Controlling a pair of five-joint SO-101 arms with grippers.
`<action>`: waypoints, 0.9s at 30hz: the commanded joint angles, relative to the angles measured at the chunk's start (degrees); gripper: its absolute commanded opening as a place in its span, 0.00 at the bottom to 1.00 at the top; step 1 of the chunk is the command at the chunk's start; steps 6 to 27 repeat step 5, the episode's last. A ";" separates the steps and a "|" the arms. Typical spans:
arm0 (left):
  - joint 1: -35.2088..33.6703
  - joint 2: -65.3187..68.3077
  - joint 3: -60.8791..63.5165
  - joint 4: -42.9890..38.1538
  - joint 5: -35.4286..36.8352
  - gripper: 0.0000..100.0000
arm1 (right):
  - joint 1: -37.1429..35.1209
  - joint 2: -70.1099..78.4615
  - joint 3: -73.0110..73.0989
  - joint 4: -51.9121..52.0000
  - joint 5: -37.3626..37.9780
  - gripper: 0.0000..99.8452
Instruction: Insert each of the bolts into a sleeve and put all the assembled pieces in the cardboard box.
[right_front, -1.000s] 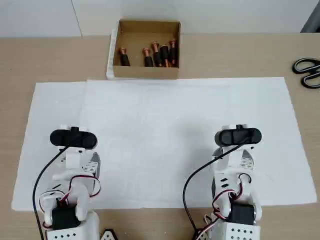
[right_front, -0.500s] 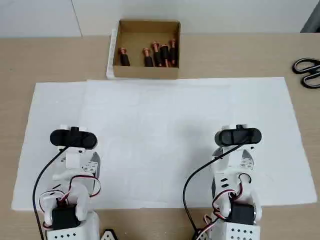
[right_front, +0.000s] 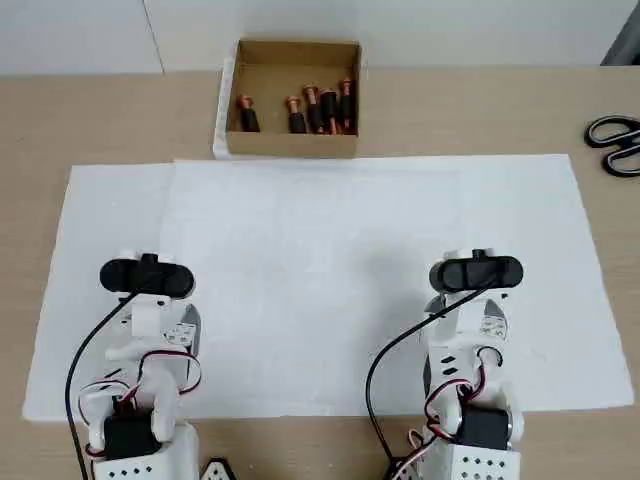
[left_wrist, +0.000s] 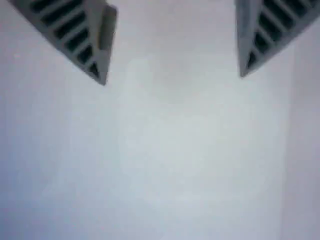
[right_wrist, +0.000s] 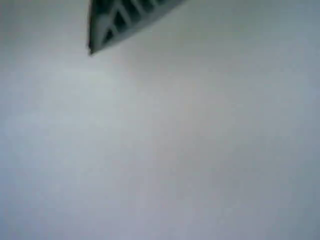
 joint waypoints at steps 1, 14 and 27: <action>0.09 -0.53 0.13 -1.41 0.18 0.16 | 0.31 -1.01 0.26 0.31 0.44 0.23; 0.09 -0.53 0.13 -1.41 0.18 0.16 | 0.31 -1.01 0.26 0.31 0.44 0.23; 0.09 -0.53 0.13 -1.41 0.18 0.16 | 0.31 -1.01 0.26 0.31 0.44 0.23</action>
